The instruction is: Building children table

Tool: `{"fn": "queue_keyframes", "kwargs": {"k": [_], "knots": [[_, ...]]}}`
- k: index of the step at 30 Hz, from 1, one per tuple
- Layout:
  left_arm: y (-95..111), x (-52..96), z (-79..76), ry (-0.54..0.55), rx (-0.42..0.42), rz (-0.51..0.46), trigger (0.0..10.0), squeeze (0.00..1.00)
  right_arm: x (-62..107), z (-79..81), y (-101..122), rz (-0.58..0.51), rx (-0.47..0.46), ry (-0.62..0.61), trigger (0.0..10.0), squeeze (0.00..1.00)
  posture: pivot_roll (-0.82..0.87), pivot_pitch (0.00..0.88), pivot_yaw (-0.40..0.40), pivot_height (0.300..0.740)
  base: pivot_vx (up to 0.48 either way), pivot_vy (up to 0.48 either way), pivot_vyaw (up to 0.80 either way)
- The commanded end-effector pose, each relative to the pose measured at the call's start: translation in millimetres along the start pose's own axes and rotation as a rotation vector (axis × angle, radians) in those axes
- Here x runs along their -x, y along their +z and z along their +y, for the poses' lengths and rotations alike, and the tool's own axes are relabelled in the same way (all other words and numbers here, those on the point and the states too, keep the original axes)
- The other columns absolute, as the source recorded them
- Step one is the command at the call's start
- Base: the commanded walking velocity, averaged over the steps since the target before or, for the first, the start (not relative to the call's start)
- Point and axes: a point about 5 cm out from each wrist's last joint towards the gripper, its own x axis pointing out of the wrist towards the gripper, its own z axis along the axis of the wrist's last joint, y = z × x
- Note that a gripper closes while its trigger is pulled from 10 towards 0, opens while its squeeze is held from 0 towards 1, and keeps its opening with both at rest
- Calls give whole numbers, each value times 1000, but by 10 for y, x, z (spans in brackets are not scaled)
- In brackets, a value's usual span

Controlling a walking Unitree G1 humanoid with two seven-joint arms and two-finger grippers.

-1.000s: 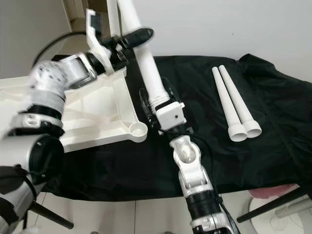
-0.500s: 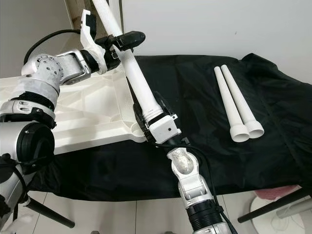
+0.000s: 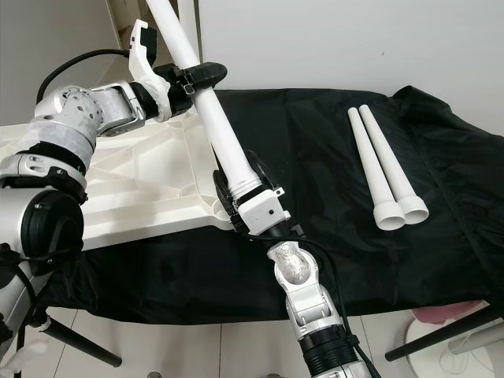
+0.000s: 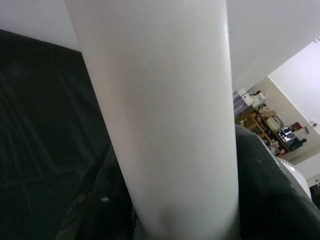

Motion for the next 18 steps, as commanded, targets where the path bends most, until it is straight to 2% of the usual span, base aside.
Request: {"fn": "queue_keyframes", "kwargs": {"k": [1,3,4,13,14,17,18], "knots": [[23,12,-2,-24,-58,14,0,0,5,-15,27,-24,0,-6,10000,302,-45,0,12,740,0,0,0],[21,12,9,-13,-60,16,0,0,7,-22,29,-28,-4,-13,10000,302,-45,0,12,740,0,0,0],[26,17,25,3,-77,14,10000,0,10,-25,34,-33,-22,-14,10000,1000,-44,0,12,740,0,0,0],[149,84,94,91,-144,-54,10000,0,77,-97,-47,34,-95,-74,10000,1000,-39,0,6,740,0,0,0],[193,107,108,115,-178,-81,10000,0,100,-111,-73,56,-115,-88,10000,0,-40,0,7,740,0,0,0],[233,130,117,129,-202,-104,10000,0,119,-112,-108,87,-154,-94,10000,0,-42,0,8,740,0,0,0],[265,155,127,147,-243,-122,10000,0,129,-112,-135,114,-193,-103,10000,0,-43,0,6,740,0,0,0]]}}
